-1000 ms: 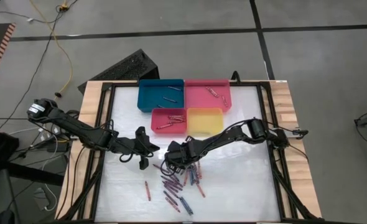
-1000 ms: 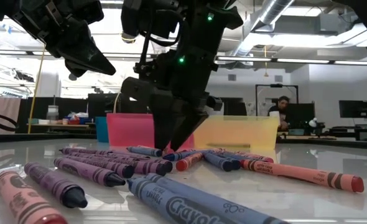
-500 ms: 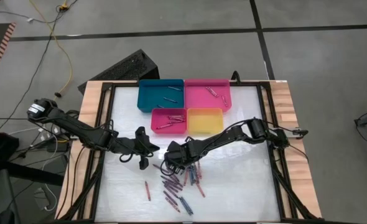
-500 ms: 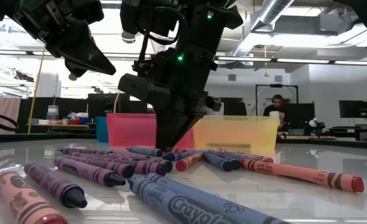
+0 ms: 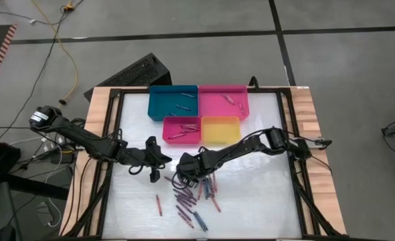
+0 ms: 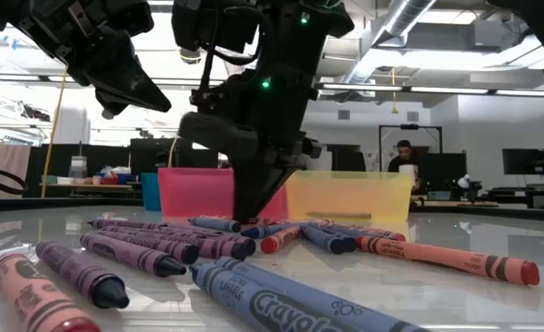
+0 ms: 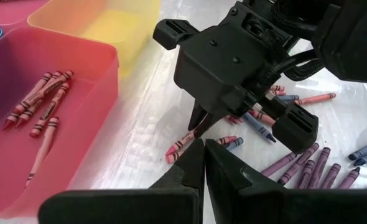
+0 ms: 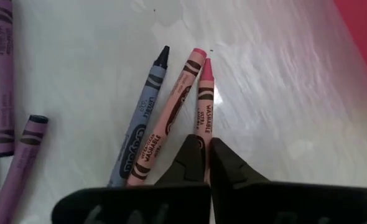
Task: Sort crayons
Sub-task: Put the pink crayon into the pink bin
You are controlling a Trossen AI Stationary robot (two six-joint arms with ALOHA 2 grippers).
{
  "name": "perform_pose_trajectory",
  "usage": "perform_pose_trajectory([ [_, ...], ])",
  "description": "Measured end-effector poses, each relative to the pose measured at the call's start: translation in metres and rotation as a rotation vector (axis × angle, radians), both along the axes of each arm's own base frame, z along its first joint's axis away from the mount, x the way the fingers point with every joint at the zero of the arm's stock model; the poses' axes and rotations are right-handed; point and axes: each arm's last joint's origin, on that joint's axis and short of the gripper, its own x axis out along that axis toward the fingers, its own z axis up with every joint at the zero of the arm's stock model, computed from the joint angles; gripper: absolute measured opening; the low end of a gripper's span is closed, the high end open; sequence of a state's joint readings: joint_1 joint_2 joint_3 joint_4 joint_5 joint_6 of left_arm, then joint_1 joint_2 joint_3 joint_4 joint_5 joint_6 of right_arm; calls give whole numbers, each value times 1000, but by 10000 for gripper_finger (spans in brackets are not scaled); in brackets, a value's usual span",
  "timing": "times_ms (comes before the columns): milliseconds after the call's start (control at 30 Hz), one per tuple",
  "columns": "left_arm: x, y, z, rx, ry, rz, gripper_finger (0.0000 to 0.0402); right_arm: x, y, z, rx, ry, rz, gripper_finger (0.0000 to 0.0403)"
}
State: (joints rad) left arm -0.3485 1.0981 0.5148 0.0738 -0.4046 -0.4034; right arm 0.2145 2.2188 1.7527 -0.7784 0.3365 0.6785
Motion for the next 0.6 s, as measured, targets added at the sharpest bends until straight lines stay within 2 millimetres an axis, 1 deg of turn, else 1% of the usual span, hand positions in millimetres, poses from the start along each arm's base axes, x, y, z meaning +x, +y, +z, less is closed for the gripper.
perform_pose_trajectory([
  [167, 0, 0, 0, 1, 3, 0, 0, 1, -2, 13, -32, 57, 60, 5],
  [400, 0, 0, -1, -2, 7, -2, 0, 0, -15, 43, -76, 146, 93, 5],
  [600, 0, 0, -1, -3, 9, -1, 0, -1, -23, 73, -119, 197, 196, 5],
])
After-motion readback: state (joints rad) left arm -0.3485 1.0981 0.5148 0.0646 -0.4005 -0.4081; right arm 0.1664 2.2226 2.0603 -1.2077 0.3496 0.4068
